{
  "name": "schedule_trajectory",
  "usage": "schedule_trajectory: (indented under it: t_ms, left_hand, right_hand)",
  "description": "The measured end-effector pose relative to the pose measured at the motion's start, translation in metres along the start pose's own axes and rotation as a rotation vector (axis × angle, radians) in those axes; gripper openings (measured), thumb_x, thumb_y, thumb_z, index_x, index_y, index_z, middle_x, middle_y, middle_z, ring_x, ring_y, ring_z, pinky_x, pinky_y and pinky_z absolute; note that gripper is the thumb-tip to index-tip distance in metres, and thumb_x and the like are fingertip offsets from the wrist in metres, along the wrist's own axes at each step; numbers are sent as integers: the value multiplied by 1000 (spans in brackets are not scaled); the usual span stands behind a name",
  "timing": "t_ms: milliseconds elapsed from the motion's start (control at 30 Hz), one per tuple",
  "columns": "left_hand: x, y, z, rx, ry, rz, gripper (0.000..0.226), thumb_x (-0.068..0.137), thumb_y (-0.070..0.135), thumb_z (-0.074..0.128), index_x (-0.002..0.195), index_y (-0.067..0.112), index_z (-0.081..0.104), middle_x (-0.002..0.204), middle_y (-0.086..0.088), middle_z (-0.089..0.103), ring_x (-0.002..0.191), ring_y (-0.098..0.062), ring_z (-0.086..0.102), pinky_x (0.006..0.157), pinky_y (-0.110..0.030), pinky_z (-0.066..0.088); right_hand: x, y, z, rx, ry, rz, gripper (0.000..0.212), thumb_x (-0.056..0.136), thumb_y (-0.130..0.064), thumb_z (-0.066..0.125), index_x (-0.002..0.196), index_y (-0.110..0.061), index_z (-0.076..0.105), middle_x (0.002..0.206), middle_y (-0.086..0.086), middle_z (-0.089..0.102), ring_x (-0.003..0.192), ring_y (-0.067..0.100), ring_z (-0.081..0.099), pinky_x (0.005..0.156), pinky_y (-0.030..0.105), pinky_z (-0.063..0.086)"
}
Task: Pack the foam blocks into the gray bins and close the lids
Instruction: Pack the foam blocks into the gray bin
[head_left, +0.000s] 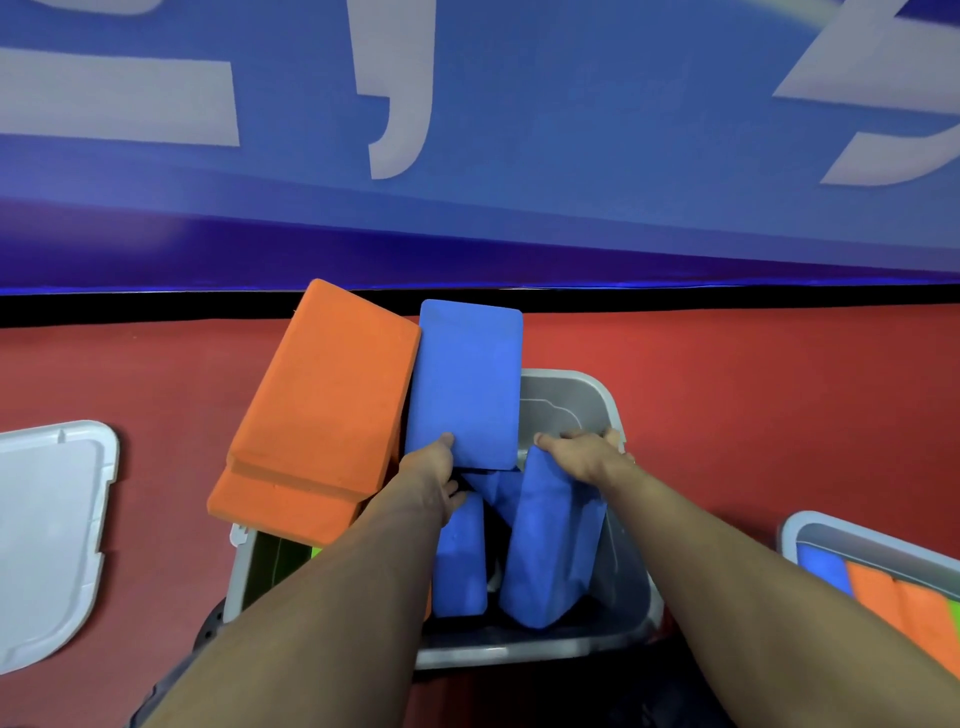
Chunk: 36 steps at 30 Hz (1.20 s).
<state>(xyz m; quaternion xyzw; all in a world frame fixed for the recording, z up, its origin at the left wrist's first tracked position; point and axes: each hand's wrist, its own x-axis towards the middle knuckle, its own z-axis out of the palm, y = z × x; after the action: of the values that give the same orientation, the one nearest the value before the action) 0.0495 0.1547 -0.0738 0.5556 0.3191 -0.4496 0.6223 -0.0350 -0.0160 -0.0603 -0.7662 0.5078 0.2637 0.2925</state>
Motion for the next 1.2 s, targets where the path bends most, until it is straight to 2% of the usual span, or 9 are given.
schedule_trajectory:
  t_ms: [100,200,300,400,533,767,933,1067,1200]
  left_hand:
    - [2,2,-1,-18,-22,-6,60,99,33,63,148,4,42,144,-18,53,131,-34,54,101,-45,48]
    - [9,2,-4,-50,5,20,65,95,40,69,144,4,46,142,-16,55,129,-34,55,92,-42,50]
    - [18,1,-6,-50,41,40,70,91,43,73,143,5,48,143,-16,55,126,-35,57,96,-43,53]
    - [23,-2,-5,-13,49,61,70,88,46,75,142,7,50,138,-17,59,116,-33,62,83,-39,58]
    - [32,-4,-8,49,62,127,63,87,43,77,130,2,56,120,-17,68,104,-38,69,89,-49,60]
    - [27,5,-10,116,35,174,58,82,41,82,119,2,61,111,-14,71,96,-35,71,88,-47,60]
    - [18,2,-5,188,111,197,77,74,56,82,124,2,60,119,-20,67,114,-42,65,87,-50,59]
    - [10,6,0,167,67,262,112,40,69,86,127,7,56,110,-10,71,95,-36,72,74,-44,61]
    - [-5,15,5,257,72,381,109,36,69,84,122,8,58,108,-7,71,91,-29,72,79,-47,62]
  right_hand:
    - [-5,-3,-3,-25,-25,-124,60,102,-45,38,159,-32,27,171,6,-3,157,29,-3,125,49,-1]
    - [5,-2,2,-48,62,-231,61,98,-42,43,158,-37,30,171,-5,4,156,23,-16,121,58,-12]
    - [17,-6,8,91,22,-315,64,98,-46,50,158,-35,30,168,2,20,157,22,9,125,50,6]
    - [19,-11,15,160,-60,-327,79,90,-69,50,157,-31,32,159,-3,41,144,22,42,124,47,23]
    - [13,-16,16,17,-12,-323,61,93,-75,32,147,-46,40,147,-13,54,142,26,42,119,65,-3]
    - [13,-13,12,163,-44,-337,78,76,-88,31,137,-44,52,139,-18,58,134,19,52,121,56,21]
    - [23,-10,11,213,-42,-364,80,69,-92,30,125,-43,60,128,-20,65,123,17,59,116,53,33]
    - [23,-11,9,220,-16,-383,87,74,-89,25,122,-29,66,128,-10,66,118,19,61,111,47,42]
    - [31,-10,9,248,-3,-376,102,69,-93,16,134,-30,61,137,-7,62,127,21,57,114,46,38]
